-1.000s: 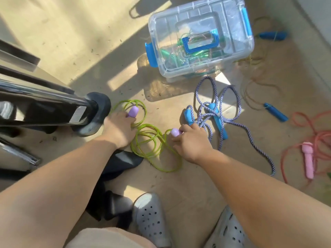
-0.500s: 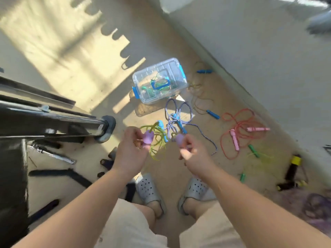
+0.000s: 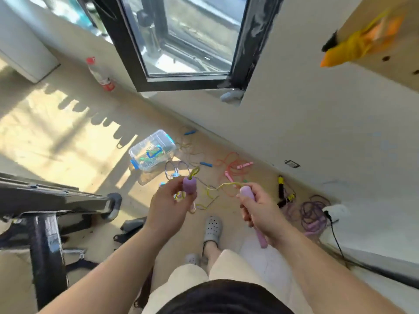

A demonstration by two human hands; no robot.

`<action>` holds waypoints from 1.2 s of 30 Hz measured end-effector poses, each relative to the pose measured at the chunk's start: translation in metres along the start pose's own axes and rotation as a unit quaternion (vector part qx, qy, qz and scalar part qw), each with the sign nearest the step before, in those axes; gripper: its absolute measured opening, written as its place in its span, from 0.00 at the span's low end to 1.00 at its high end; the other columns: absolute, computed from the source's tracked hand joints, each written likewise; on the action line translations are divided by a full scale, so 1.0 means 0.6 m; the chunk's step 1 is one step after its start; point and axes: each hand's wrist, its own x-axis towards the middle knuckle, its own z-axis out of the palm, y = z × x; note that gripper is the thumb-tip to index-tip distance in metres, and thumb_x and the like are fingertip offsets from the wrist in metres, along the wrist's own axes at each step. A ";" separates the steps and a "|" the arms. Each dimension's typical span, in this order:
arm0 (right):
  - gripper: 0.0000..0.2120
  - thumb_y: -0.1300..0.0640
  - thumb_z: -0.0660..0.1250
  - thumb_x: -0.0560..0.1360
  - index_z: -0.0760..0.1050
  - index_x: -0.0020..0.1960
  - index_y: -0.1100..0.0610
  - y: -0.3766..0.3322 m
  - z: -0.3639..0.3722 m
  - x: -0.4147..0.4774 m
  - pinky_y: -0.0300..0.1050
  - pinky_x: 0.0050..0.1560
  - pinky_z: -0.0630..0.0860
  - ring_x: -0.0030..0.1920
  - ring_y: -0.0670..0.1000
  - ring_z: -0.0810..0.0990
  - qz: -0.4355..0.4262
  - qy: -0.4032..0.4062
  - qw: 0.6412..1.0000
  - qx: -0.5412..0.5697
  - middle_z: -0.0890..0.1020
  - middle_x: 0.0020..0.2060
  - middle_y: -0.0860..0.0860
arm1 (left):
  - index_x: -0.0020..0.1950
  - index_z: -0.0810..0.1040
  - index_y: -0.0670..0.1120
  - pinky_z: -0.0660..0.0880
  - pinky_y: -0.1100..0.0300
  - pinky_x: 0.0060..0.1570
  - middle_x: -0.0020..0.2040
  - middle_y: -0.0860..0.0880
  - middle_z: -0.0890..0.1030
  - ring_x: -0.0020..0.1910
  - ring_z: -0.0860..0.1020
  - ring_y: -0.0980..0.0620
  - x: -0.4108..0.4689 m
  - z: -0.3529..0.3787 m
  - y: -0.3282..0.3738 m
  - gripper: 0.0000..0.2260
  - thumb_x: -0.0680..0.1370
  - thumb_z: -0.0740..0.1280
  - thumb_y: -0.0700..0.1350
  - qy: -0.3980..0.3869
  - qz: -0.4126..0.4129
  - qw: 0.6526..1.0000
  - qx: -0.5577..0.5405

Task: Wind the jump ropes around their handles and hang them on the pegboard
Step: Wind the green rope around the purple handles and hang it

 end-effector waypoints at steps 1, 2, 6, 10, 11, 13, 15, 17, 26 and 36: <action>0.03 0.60 0.65 0.80 0.75 0.54 0.54 0.006 -0.013 -0.034 0.42 0.29 0.68 0.29 0.48 0.72 -0.001 0.018 1.000 0.017 0.75 0.32 0.54 | 0.47 0.80 0.57 0.75 0.61 0.49 0.39 0.55 0.84 0.44 0.82 0.60 -0.015 0.006 0.014 0.07 0.77 0.72 0.43 -0.022 -0.004 1.000 -0.019; 0.02 0.59 0.66 0.79 0.75 0.51 0.56 0.014 -0.025 -0.066 0.43 0.30 0.69 0.30 0.49 0.73 -0.002 0.034 0.999 0.029 0.76 0.33 0.54 | 0.47 0.80 0.57 0.75 0.61 0.50 0.41 0.55 0.85 0.44 0.82 0.61 -0.030 0.013 0.029 0.09 0.75 0.74 0.42 -0.036 -0.002 0.999 -0.032; 0.03 0.66 0.65 0.78 0.74 0.48 0.59 0.054 -0.077 -0.181 0.47 0.36 0.71 0.35 0.52 0.75 -0.005 0.082 0.995 0.048 0.77 0.35 0.54 | 0.51 0.77 0.57 0.76 0.48 0.56 0.43 0.44 0.86 0.49 0.83 0.41 -0.093 0.050 0.086 0.12 0.74 0.75 0.43 -0.083 -0.014 0.989 -0.121; 0.04 0.65 0.66 0.79 0.75 0.45 0.61 0.092 -0.148 -0.263 0.47 0.38 0.72 0.36 0.52 0.74 -0.014 0.146 0.983 0.109 0.76 0.36 0.57 | 0.57 0.72 0.43 0.78 0.56 0.41 0.38 0.40 0.82 0.38 0.82 0.43 -0.172 0.111 0.150 0.09 0.80 0.64 0.32 -0.165 -0.009 0.978 -0.130; 0.07 0.63 0.66 0.79 0.75 0.43 0.61 0.102 -0.166 -0.280 0.47 0.38 0.72 0.36 0.52 0.74 -0.017 0.167 0.975 0.144 0.75 0.36 0.58 | 0.57 0.72 0.43 0.78 0.57 0.38 0.37 0.41 0.80 0.34 0.81 0.45 -0.193 0.128 0.163 0.08 0.81 0.63 0.33 -0.184 -0.014 0.975 -0.123; 0.12 0.57 0.67 0.80 0.75 0.39 0.62 0.125 -0.208 -0.315 0.48 0.40 0.71 0.37 0.53 0.73 -0.014 0.201 0.958 0.205 0.74 0.36 0.58 | 0.56 0.73 0.44 0.78 0.54 0.37 0.35 0.43 0.75 0.32 0.76 0.47 -0.236 0.165 0.183 0.06 0.81 0.61 0.35 -0.215 -0.028 0.972 -0.093; 0.14 0.53 0.67 0.79 0.77 0.38 0.59 0.148 -0.252 -0.352 0.50 0.45 0.70 0.39 0.54 0.72 -0.005 0.233 0.947 0.223 0.73 0.37 0.57 | 0.54 0.73 0.45 0.77 0.52 0.36 0.35 0.45 0.72 0.32 0.72 0.48 -0.278 0.207 0.198 0.08 0.79 0.60 0.34 -0.230 -0.027 0.971 -0.066; 0.17 0.48 0.68 0.74 0.77 0.38 0.62 0.173 -0.301 -0.386 0.53 0.51 0.72 0.41 0.54 0.74 -0.014 0.267 0.941 0.207 0.73 0.38 0.56 | 0.53 0.73 0.46 0.75 0.55 0.33 0.34 0.45 0.71 0.32 0.70 0.48 -0.321 0.256 0.211 0.09 0.78 0.59 0.33 -0.234 -0.020 0.971 -0.049; 0.14 0.52 0.65 0.82 0.78 0.43 0.60 0.268 -0.536 -0.503 0.42 0.32 0.71 0.32 0.49 0.73 -0.089 0.178 0.946 0.257 0.78 0.34 0.55 | 0.64 0.73 0.55 0.77 0.55 0.48 0.45 0.46 0.84 0.42 0.82 0.52 -0.505 0.532 0.297 0.15 0.84 0.61 0.37 -0.302 -0.005 0.953 -0.021; 0.17 0.54 0.73 0.77 0.75 0.42 0.68 0.297 -0.647 -0.551 0.48 0.37 0.81 0.33 0.54 0.79 -0.152 0.143 0.962 0.177 0.77 0.31 0.58 | 0.66 0.70 0.55 0.78 0.57 0.33 0.50 0.45 0.82 0.32 0.79 0.52 -0.585 0.654 0.365 0.27 0.71 0.76 0.39 -0.353 0.054 0.927 0.117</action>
